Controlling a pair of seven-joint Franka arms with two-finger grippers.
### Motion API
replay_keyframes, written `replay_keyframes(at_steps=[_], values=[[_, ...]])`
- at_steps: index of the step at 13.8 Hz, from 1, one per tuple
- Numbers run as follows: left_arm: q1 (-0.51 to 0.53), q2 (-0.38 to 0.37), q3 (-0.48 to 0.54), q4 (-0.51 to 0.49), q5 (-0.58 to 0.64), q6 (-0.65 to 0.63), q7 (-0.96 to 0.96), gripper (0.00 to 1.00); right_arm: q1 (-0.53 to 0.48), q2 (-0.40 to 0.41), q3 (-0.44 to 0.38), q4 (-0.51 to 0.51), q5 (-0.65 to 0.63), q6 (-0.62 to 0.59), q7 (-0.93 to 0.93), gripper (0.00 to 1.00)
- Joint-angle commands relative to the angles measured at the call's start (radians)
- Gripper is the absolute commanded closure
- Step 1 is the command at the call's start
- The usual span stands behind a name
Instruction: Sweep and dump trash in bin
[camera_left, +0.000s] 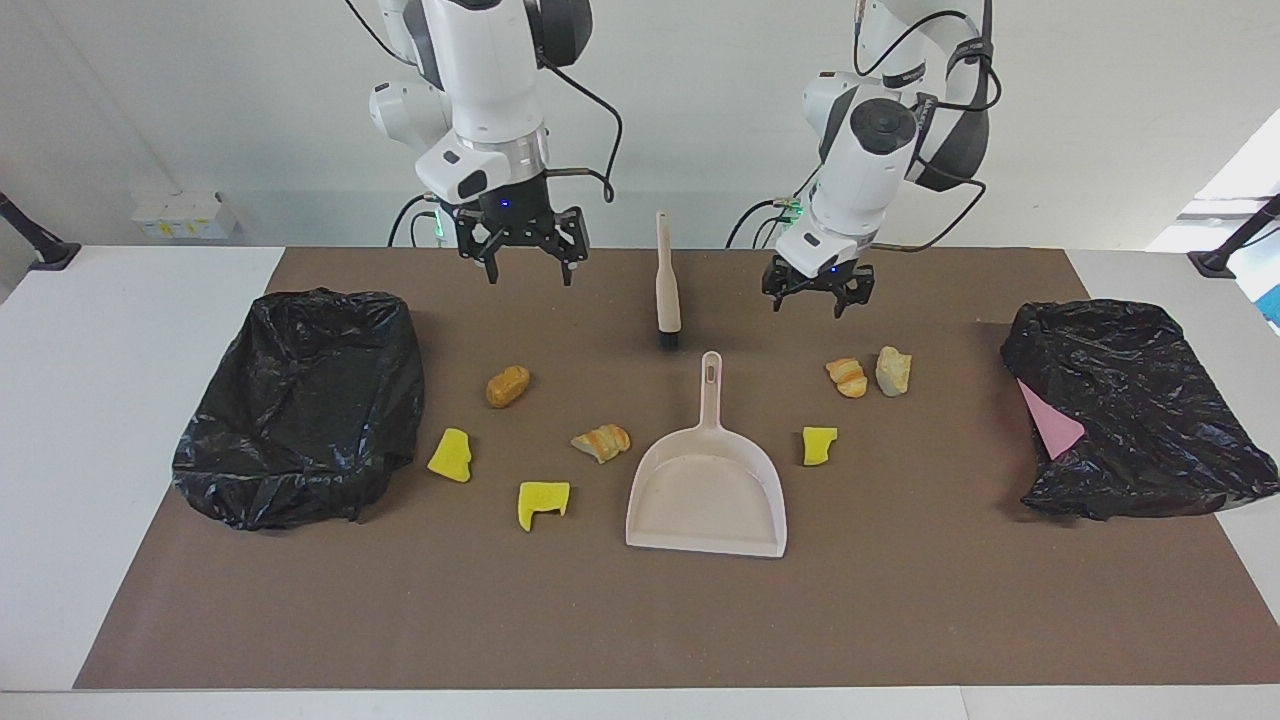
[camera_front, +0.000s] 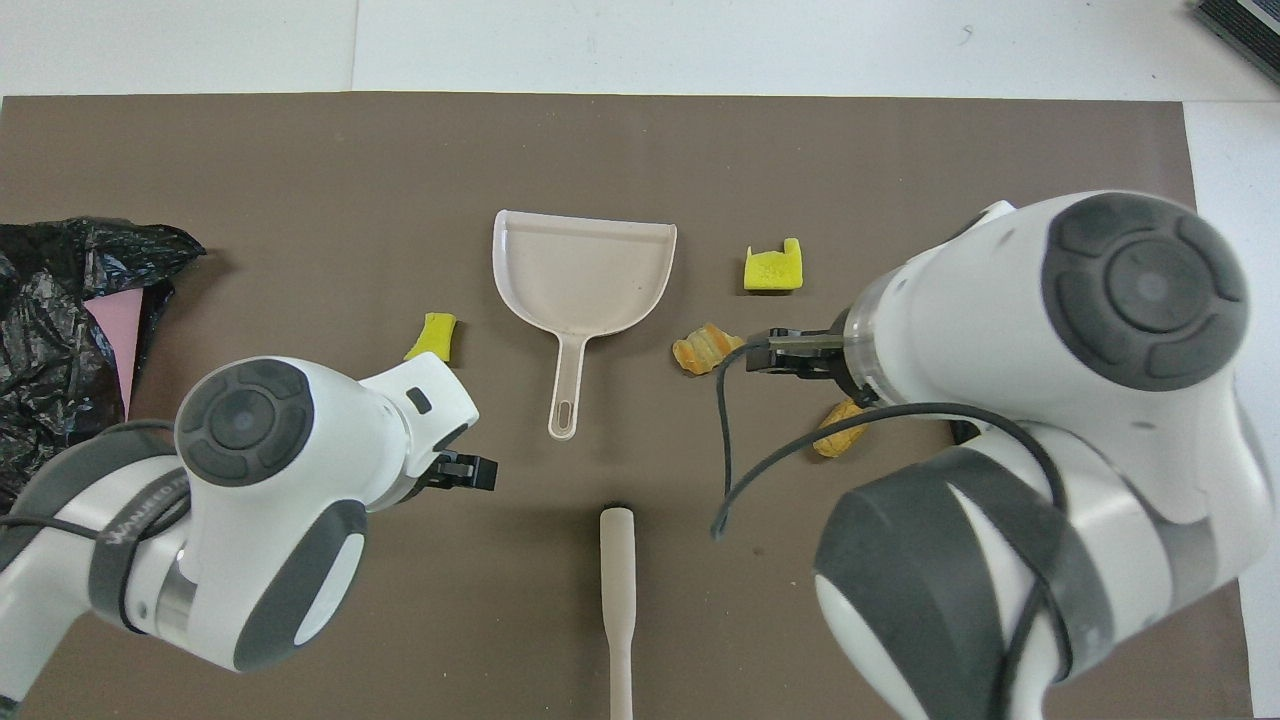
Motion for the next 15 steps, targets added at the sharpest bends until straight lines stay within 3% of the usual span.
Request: replay_keyframes(at_steps=[1,5,7,9,12,15], values=[[-0.129,-0.060,0.019,-0.154,-0.011,0.143,-0.128,0.00,0.068,0.109,-0.003,0.073,-0.020,0.025,0.102,0.00],[-0.325,-0.066,0.018,-0.238,-0.011,0.270,-0.349,0.00,0.145,0.220,-0.003,0.108,-0.059,0.103,0.167,0.00],[-0.444,-0.068,0.019,-0.287,-0.011,0.347,-0.461,0.00,0.182,0.295,-0.004,0.174,-0.073,0.105,0.174,0.00],[-0.530,-0.069,0.019,-0.327,-0.011,0.410,-0.572,0.00,0.186,0.321,-0.003,0.184,-0.078,0.114,0.179,0.00],[-0.634,-0.083,0.019,-0.369,-0.011,0.419,-0.637,0.00,0.234,0.390,-0.004,0.203,-0.081,0.149,0.202,0.00],[-0.663,-0.112,0.018,-0.407,-0.011,0.416,-0.675,0.00,0.254,0.462,-0.004,0.240,-0.110,0.189,0.208,0.00]])
